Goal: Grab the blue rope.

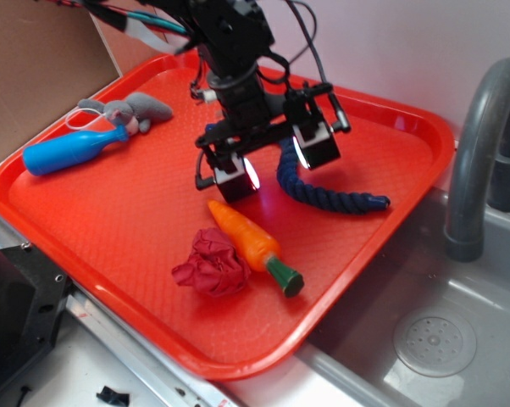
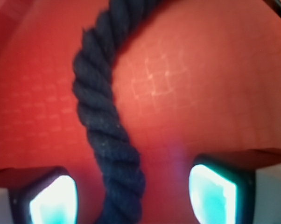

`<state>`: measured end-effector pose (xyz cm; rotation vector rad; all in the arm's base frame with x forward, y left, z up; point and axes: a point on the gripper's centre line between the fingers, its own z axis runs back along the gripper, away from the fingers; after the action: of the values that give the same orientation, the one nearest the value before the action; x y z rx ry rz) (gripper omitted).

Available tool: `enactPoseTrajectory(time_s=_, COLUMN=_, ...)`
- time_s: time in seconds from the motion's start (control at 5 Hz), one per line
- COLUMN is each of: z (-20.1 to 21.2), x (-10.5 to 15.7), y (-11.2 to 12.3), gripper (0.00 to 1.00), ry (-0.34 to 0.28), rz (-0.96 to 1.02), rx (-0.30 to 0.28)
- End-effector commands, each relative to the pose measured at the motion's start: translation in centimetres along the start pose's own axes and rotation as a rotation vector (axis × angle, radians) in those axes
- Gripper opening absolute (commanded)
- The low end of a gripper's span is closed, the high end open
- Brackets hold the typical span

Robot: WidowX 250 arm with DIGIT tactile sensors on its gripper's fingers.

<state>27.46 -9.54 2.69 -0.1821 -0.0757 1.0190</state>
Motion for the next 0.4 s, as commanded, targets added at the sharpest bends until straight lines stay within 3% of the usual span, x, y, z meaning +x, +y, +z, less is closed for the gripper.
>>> enactPoseTrajectory(time_s=0.0, z=-0.06, x=0.33, y=-1.73, gripper=0.00, ry=-0.027, rz=-0.052, rx=-0.017)
enactPoseTrajectory(time_s=0.2, z=-0.14, x=0.16, y=-1.72, gripper=0.00, ry=-0.038, rz=-0.029, rx=0.027)
